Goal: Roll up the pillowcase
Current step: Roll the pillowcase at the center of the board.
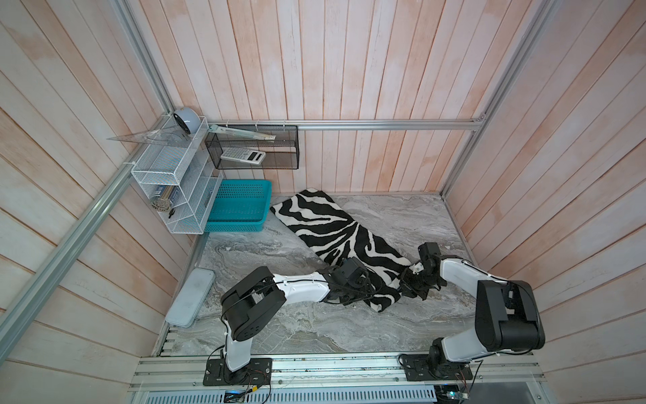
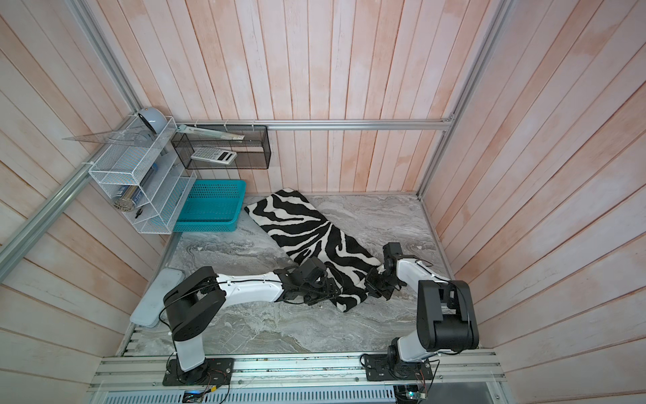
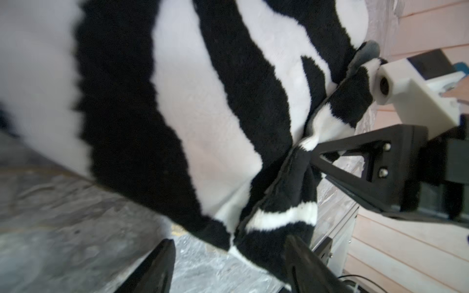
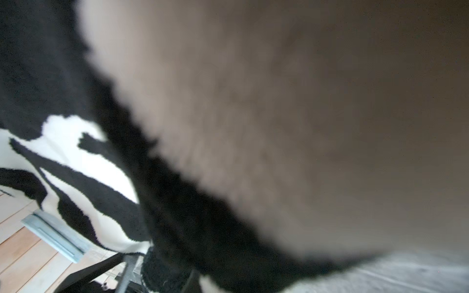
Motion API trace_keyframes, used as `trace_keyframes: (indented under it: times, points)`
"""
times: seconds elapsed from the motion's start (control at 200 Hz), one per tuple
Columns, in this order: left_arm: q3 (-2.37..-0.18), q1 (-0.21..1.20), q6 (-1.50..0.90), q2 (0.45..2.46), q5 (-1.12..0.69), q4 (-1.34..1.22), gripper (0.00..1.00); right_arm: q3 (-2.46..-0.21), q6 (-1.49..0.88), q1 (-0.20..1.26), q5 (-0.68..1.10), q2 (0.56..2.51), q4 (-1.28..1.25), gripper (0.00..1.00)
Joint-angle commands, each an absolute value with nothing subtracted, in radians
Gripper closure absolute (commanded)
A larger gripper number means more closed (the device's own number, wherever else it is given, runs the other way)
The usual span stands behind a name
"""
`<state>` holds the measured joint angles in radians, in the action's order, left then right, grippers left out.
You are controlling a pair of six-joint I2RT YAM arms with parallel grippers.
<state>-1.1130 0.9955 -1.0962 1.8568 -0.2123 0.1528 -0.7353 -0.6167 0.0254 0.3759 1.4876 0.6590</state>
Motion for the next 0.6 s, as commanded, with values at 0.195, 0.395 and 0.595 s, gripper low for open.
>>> trace_keyframes:
  times: [0.195,0.395,0.595]
  points:
    - [-1.131,0.996,-1.003,1.772,-0.148,0.247,0.24,-0.714,-0.578,0.018,0.249,1.323,0.898,0.84]
    - [-1.109,0.996,-1.014,1.788,-0.165,0.209,0.24,-0.844,-0.571,0.091,0.28,1.462,0.906,0.77]
    - [-1.107,0.999,-1.025,1.802,-0.182,0.187,0.24,-0.936,-0.565,0.123,0.29,1.521,0.923,0.63]
